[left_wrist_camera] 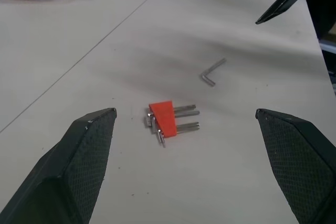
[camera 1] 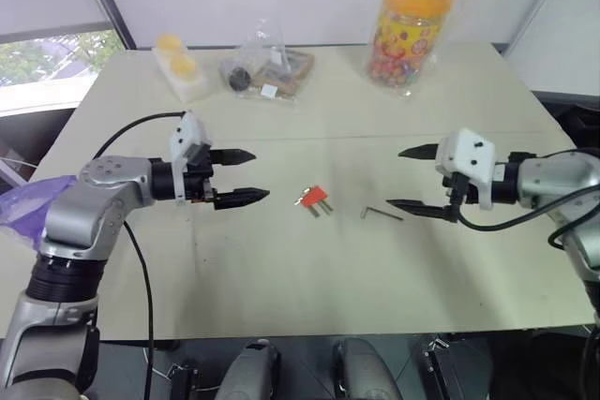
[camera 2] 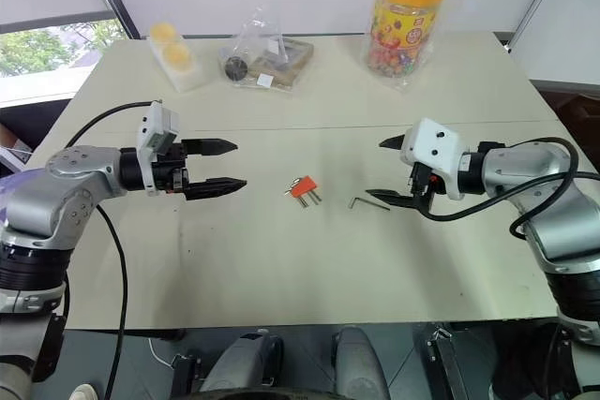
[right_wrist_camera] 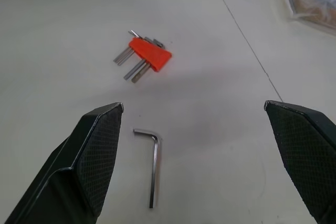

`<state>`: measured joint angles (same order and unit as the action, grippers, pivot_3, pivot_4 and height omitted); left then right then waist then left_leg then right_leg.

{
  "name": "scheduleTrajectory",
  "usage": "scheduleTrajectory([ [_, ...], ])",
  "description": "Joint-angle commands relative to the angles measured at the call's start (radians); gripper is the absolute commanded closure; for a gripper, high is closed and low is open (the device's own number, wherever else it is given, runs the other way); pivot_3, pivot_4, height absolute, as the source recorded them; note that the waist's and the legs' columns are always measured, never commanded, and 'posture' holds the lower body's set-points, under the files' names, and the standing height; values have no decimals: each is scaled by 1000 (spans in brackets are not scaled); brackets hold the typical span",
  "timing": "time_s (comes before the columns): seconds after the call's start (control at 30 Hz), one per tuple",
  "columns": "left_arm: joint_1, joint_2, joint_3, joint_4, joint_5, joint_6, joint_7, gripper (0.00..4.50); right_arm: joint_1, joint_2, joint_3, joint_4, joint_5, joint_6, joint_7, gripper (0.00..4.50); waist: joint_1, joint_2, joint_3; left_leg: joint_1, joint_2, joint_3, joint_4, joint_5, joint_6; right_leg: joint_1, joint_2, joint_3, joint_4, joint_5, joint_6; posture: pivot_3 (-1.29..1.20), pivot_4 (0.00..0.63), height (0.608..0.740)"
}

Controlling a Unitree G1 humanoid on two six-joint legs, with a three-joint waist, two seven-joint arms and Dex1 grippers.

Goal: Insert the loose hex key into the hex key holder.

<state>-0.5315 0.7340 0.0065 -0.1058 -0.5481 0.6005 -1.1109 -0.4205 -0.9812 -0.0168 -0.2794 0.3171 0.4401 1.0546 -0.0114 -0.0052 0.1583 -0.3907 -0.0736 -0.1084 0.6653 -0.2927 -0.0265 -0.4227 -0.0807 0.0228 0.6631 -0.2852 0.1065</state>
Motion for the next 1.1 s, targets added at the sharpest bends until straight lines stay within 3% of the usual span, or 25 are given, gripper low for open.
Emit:
scheduleTrajectory([
  [0.03, -15, 6, 14, -10, 7, -25, -3, 60, -24, 3, -16, -10, -6, -19, -5, 0, 0, 0, 0, 0, 0, 0, 0, 0, 0, 0, 0, 0, 0, 0, 0, 0, 150, 740],
  [0.2, -15, -4, 20, -8, 6, -23, 10, 60, -41, 49, 4, 4, -25, -37, -41, 0, 0, 0, 0, 0, 0, 0, 0, 0, 0, 0, 0, 0, 0, 0, 0, 0, 150, 740],
  [0.5, 5, -108, 43, -43, 24, -39, 163, 60, -53, 320, 178, 178, -310, -207, -343, 0, -3, 0, 0, 0, 0, 1, 0, 2, -4, -2, 0, 1, 2, 0, 0, 0, 150, 740],
  [0.67, 29, -102, 50, -78, 15, -25, 184, 60, -79, 385, 260, 290, -448, -283, -421, 0, -3, 0, 0, 0, 0, 1, 0, 3, -5, -2, 0, 1, 2, 0, 0, 0, 150, 740],
  [1.1, 66, -97, 57, -131, 21, -23, 219, 60, -93, 470, 316, 340, -506, -303, -403, 0, -4, 0, 0, 0, 0, 0, 0, 3, -5, -2, 1, 0, 2, 0, 0, 0, 150, 740],
])
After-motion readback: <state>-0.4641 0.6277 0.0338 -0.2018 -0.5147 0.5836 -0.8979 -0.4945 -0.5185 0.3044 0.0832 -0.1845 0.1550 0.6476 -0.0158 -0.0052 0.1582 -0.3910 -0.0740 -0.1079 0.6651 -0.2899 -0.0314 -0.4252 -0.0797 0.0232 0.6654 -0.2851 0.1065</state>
